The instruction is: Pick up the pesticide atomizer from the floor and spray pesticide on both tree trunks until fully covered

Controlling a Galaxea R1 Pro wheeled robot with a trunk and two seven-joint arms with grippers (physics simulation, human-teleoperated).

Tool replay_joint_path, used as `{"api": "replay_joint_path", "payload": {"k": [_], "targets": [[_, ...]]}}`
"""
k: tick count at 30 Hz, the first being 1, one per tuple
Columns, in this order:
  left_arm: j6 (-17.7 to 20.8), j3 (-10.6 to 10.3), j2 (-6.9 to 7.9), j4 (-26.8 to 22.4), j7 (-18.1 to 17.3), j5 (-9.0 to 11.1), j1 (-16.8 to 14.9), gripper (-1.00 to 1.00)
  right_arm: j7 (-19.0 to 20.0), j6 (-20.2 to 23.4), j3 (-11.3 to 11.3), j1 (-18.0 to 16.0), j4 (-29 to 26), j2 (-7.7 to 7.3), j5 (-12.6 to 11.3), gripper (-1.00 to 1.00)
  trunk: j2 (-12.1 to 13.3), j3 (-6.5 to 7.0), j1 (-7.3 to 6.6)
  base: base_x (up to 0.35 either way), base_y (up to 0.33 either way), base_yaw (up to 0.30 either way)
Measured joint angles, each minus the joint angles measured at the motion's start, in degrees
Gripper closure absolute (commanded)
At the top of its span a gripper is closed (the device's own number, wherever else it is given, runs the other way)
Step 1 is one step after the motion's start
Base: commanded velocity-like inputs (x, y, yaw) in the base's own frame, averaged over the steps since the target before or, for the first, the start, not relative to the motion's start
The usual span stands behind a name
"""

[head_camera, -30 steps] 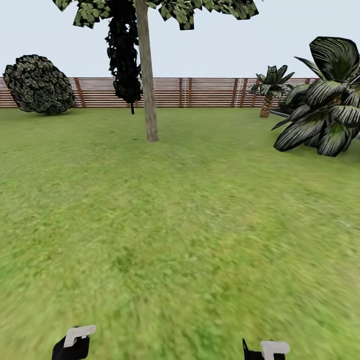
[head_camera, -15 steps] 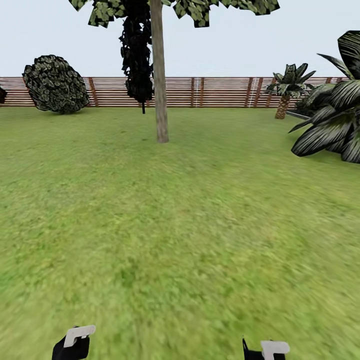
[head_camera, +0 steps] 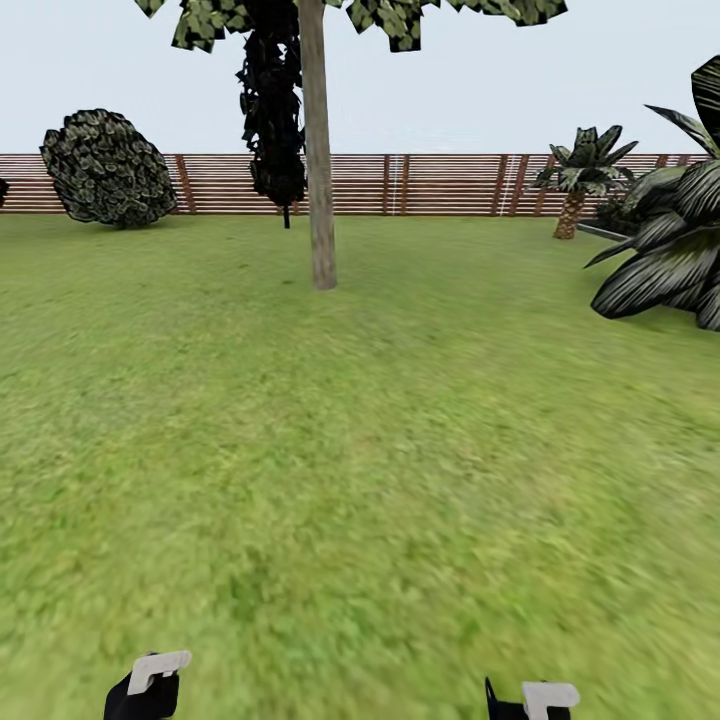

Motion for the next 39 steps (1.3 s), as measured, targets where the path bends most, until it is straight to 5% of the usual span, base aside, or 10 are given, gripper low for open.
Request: {"api": "replay_joint_path", "payload": {"k": [39], "targets": [[0.0,0.0,0.0,0.0,0.0,0.0,0.0,1.0,0.0,0.0,0.0,0.0,0.0,0.0,-0.07,-1.0,0.0,0.0,0.0,0.339,0.0,0.03]]}}
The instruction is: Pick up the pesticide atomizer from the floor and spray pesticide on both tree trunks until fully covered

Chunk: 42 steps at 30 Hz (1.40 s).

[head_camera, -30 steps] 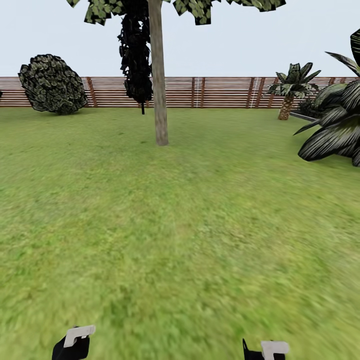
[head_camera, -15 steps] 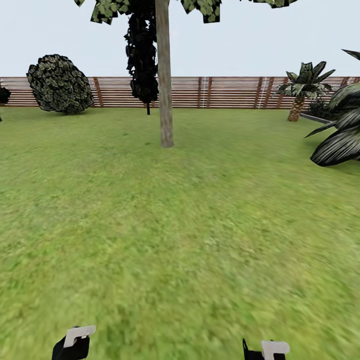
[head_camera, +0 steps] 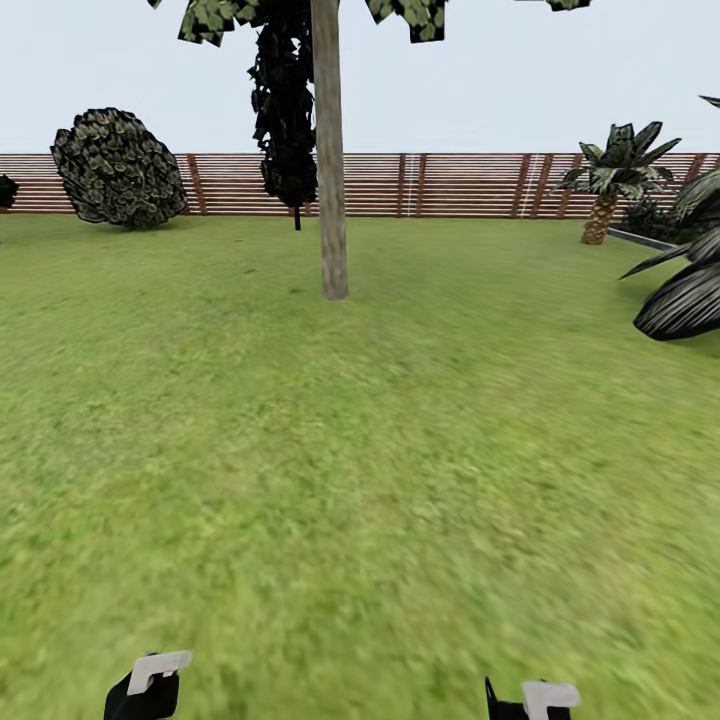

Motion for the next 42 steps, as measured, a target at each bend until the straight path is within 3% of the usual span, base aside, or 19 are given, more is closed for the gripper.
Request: {"api": "replay_joint_path", "payload": {"k": [42], "targets": [[-0.06,0.0,0.0,0.0,0.0,0.0,0.0,1.0,0.0,0.0,0.03,0.0,0.0,0.0,0.08,-1.0,0.0,0.0,0.0,0.339,0.0,0.014]]}}
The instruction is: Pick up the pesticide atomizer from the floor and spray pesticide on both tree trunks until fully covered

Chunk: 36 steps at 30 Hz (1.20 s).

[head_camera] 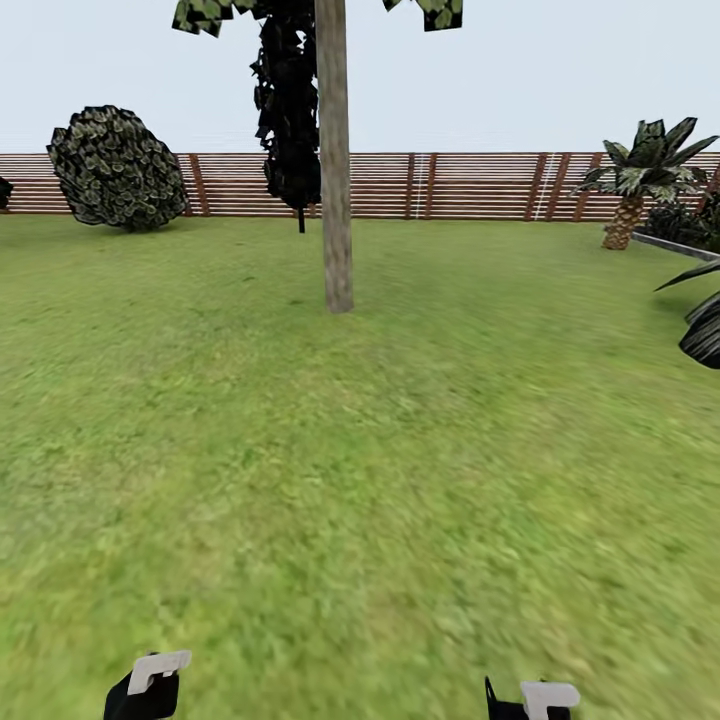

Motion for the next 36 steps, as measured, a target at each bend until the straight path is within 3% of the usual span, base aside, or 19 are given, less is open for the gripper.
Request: {"api": "replay_joint_path", "payload": {"k": [36], "targets": [[0.01,0.0,0.0,0.0,0.0,0.0,0.0,1.0,0.0,-0.09,0.05,0.0,0.0,0.0,0.0,-1.0,0.0,0.0,0.0,0.339,0.0,0.038]]}}
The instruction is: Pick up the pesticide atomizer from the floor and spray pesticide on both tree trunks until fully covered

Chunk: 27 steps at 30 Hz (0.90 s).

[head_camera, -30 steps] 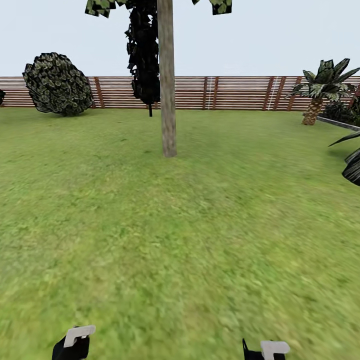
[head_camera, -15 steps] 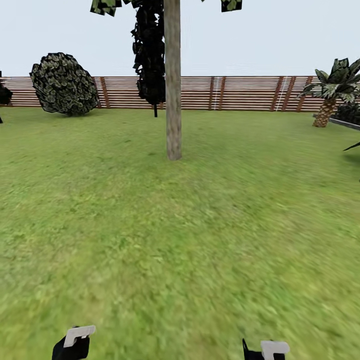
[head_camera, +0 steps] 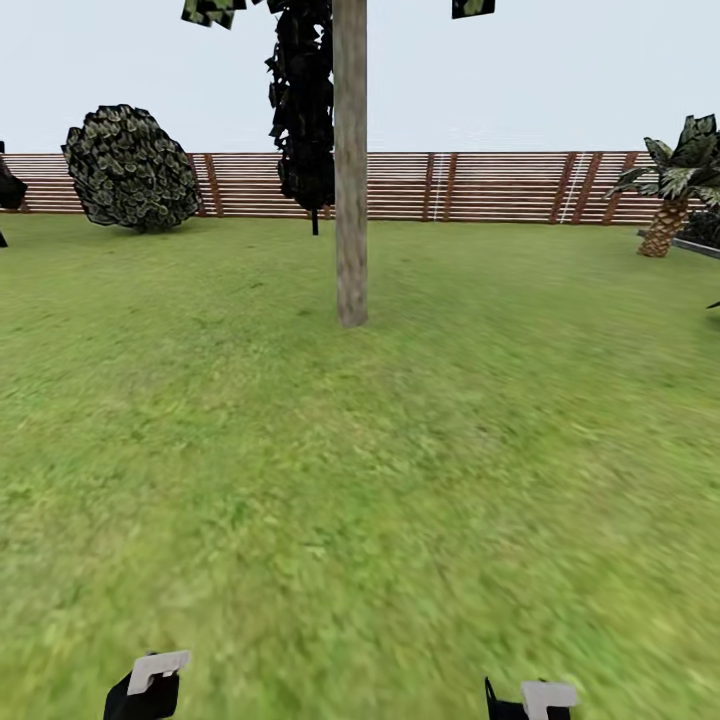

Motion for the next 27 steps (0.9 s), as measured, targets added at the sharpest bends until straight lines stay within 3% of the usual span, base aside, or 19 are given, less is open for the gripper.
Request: {"api": "replay_joint_path", "payload": {"k": [27], "targets": [[-0.04,0.0,0.0,0.0,0.0,0.0,0.0,1.0,0.0,0.0,0.0,0.0,0.0,0.0,0.0,-1.0,0.0,0.0,0.0,0.339,0.0,0.0]]}}
